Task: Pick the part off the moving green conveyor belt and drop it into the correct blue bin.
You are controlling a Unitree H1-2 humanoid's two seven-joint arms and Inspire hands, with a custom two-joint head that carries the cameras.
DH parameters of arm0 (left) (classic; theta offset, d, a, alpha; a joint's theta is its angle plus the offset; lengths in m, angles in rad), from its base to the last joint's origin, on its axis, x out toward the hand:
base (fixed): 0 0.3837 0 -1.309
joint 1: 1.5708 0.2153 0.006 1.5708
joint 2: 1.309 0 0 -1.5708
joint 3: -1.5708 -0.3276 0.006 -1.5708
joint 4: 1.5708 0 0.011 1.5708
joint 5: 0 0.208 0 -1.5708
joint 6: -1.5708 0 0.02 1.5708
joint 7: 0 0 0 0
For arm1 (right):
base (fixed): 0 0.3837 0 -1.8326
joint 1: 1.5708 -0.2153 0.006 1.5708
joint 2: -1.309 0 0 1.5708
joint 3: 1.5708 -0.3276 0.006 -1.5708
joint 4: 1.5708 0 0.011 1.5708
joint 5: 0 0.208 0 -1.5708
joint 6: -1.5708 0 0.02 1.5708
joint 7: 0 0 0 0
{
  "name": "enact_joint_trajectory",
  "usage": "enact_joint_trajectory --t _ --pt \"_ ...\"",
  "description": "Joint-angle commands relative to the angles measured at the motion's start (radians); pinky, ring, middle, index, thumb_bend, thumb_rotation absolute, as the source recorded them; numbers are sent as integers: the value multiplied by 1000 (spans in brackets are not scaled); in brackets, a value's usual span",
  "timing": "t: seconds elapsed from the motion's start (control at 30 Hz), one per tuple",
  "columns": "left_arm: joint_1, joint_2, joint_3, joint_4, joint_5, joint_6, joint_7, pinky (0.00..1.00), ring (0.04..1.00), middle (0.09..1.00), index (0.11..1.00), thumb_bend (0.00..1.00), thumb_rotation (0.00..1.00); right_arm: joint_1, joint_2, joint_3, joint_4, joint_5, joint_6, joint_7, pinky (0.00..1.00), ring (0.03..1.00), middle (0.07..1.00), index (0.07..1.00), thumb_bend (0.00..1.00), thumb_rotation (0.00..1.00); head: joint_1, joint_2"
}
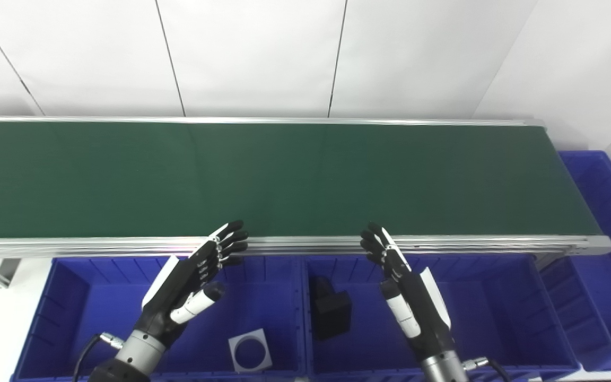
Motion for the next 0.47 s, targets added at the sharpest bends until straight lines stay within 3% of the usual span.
enact_joint_trajectory --t 0.0,0.43 --pt "-12 0 -8 -3 -10 -45 9 859 920 931 932 849 805 -1 1 2 -23 -9 2 -5 903 917 928 971 730 1000 4 -3" --pt "-23 -16 -19 40 -9 -76 20 929 963 975 954 825 758 3 -3 3 -28 -13 24 0 911 924 936 982 699 1000 7 -15"
